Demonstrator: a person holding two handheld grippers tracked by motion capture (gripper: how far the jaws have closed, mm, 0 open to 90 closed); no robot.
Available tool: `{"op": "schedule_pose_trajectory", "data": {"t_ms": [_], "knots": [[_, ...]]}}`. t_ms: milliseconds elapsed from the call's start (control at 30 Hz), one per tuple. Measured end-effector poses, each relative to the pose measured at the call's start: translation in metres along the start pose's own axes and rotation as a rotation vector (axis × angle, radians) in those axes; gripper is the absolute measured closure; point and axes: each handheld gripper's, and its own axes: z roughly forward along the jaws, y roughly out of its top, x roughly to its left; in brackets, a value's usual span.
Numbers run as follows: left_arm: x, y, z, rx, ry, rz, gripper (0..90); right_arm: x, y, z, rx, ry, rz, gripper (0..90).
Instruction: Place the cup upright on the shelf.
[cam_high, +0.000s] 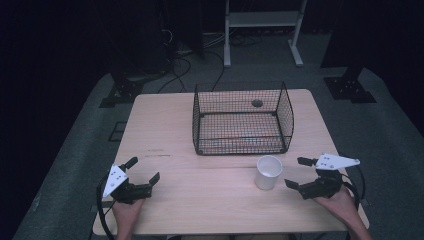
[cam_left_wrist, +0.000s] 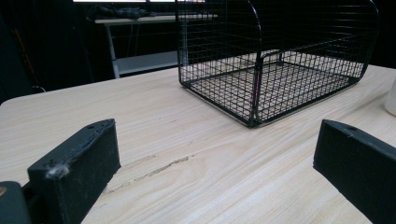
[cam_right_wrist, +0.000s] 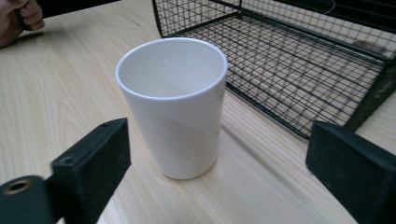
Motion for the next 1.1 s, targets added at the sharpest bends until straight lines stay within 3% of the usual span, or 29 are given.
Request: {"op": "schedule_pose_trajectory", "data": {"t_ms": [367, 1100], "knots": [[0.0, 0.0, 0.0, 0.0, -0.001, 0.001, 0.0, 0.01, 0.009, 0.014, 0.014, 0.059, -0.016, 2.7], [-0.001, 0.0, 0.0, -0.003, -0.002, 0.001, 0.0, 0.017, 0.018, 0.05, 0.088, 0.073, -0.028, 2.5]]}}
